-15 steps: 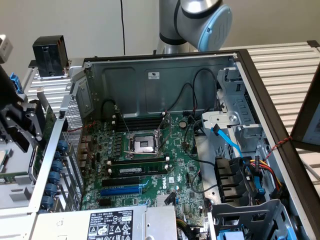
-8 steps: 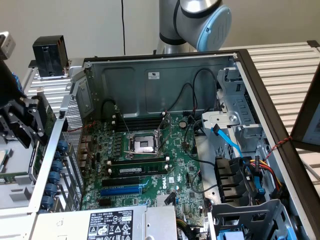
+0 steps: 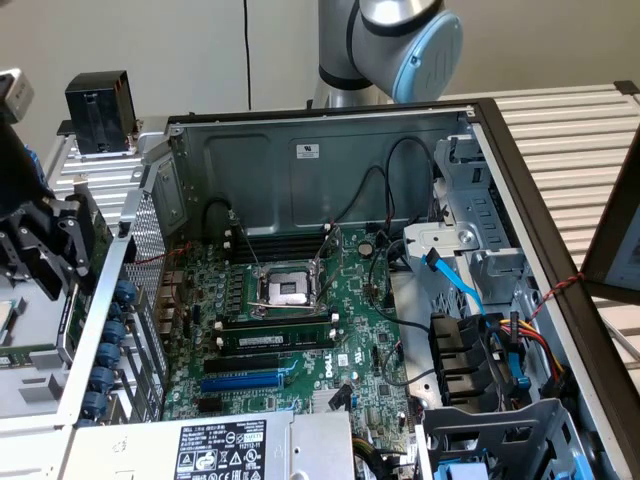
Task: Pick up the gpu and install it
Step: 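Pick up the gpu and move the gpu toward the slot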
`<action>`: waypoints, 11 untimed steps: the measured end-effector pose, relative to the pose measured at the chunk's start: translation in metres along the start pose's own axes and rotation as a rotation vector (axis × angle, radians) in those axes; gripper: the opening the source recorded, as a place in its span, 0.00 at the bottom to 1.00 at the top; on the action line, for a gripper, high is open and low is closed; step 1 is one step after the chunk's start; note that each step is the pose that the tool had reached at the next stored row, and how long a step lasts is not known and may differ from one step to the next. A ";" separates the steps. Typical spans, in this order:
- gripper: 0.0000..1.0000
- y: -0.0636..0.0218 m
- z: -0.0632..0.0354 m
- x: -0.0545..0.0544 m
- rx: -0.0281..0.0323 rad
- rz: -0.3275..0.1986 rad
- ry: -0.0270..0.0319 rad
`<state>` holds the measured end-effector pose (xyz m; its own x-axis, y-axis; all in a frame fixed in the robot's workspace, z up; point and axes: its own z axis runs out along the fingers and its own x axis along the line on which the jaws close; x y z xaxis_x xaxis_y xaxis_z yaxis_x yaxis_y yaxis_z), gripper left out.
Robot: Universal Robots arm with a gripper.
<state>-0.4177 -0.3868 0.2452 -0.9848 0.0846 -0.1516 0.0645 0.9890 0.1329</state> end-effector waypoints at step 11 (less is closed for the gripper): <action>0.51 -0.0016 0.0054 0.001 -0.0458 -0.024 -0.0184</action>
<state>-0.4178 -0.3877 0.2395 -0.9828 0.0638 -0.1731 0.0333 0.9842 0.1737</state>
